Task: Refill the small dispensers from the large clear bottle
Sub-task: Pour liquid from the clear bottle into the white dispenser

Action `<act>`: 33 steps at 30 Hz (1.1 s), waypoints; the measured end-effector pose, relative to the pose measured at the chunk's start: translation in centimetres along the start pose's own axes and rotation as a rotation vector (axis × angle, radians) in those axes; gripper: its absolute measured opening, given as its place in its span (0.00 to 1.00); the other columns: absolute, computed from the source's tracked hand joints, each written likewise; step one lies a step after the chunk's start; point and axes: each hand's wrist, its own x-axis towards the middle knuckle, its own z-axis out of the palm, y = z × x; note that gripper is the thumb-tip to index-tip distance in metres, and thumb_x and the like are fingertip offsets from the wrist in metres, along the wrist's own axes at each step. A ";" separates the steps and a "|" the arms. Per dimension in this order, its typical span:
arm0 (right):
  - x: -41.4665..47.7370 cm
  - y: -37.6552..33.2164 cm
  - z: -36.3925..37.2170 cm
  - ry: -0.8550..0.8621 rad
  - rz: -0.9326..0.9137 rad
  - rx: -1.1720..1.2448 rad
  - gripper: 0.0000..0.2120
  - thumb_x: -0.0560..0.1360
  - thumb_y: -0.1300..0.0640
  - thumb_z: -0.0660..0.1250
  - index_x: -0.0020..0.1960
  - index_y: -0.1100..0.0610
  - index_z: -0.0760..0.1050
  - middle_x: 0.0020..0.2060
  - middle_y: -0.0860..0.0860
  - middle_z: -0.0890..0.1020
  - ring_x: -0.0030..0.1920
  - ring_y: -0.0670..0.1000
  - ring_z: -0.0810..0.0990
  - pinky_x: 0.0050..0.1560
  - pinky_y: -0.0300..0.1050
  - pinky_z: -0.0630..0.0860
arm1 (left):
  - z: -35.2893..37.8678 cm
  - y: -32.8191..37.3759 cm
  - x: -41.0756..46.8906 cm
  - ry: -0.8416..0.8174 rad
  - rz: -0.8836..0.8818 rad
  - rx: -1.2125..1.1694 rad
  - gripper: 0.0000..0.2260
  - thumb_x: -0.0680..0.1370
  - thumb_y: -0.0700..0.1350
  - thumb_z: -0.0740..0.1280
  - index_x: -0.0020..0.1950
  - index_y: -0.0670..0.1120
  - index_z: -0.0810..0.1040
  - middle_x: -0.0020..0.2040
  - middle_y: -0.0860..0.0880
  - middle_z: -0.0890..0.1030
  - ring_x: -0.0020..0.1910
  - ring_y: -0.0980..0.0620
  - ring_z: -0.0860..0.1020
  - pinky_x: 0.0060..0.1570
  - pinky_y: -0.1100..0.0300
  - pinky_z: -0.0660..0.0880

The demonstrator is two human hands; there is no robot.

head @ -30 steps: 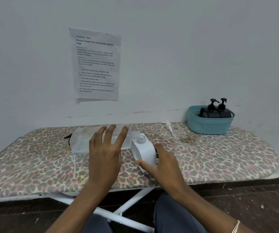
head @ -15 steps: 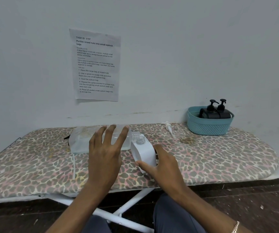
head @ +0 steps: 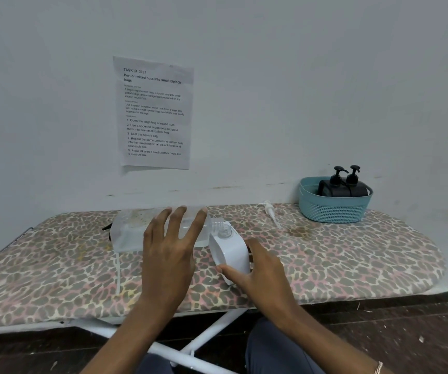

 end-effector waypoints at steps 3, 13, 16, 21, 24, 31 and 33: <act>0.1 0.0 0.0 -0.006 0.005 -0.001 0.24 0.72 0.29 0.72 0.60 0.37 0.69 0.53 0.36 0.79 0.52 0.39 0.78 0.44 0.37 0.78 | 0.0 0.0 0.0 -0.004 -0.001 0.000 0.41 0.66 0.26 0.72 0.78 0.50 0.75 0.70 0.40 0.76 0.71 0.35 0.72 0.68 0.41 0.66; 0.0 0.1 0.1 -0.002 0.012 0.000 0.25 0.71 0.28 0.72 0.60 0.38 0.70 0.53 0.36 0.79 0.52 0.39 0.78 0.45 0.38 0.78 | -0.2 0.2 0.1 -0.024 -0.002 -0.003 0.42 0.65 0.26 0.73 0.78 0.50 0.75 0.70 0.40 0.77 0.71 0.34 0.73 0.68 0.40 0.67; 0.1 0.2 0.1 -0.003 0.007 -0.004 0.25 0.71 0.28 0.72 0.61 0.38 0.70 0.53 0.36 0.80 0.52 0.40 0.79 0.47 0.39 0.79 | -0.3 0.2 0.1 -0.031 -0.005 -0.004 0.42 0.65 0.26 0.73 0.77 0.50 0.75 0.70 0.40 0.77 0.71 0.34 0.73 0.67 0.40 0.68; 0.1 0.3 0.1 0.000 0.009 -0.009 0.24 0.71 0.28 0.72 0.60 0.38 0.70 0.53 0.37 0.80 0.52 0.40 0.79 0.47 0.42 0.80 | -0.3 0.2 0.1 -0.029 -0.004 -0.008 0.43 0.64 0.26 0.74 0.77 0.50 0.76 0.70 0.40 0.77 0.71 0.34 0.73 0.68 0.40 0.68; 0.1 0.3 0.1 0.002 0.010 -0.010 0.24 0.71 0.29 0.72 0.59 0.38 0.70 0.52 0.37 0.80 0.52 0.39 0.79 0.46 0.41 0.80 | -0.4 0.2 0.2 -0.029 -0.004 -0.009 0.43 0.64 0.26 0.74 0.77 0.50 0.76 0.70 0.40 0.77 0.70 0.33 0.73 0.68 0.40 0.67; 0.1 0.3 0.1 0.003 0.002 -0.010 0.26 0.71 0.29 0.73 0.61 0.40 0.71 0.53 0.38 0.81 0.52 0.41 0.80 0.48 0.44 0.81 | -0.5 0.3 0.1 -0.026 -0.004 -0.009 0.42 0.64 0.26 0.73 0.76 0.49 0.76 0.70 0.40 0.77 0.71 0.33 0.73 0.68 0.40 0.67; 0.1 0.2 0.1 0.003 0.001 -0.007 0.25 0.71 0.30 0.73 0.62 0.40 0.71 0.53 0.38 0.81 0.52 0.41 0.80 0.48 0.44 0.81 | -0.6 0.3 0.2 -0.026 -0.006 -0.007 0.41 0.64 0.26 0.73 0.76 0.49 0.77 0.70 0.39 0.77 0.71 0.33 0.73 0.68 0.39 0.68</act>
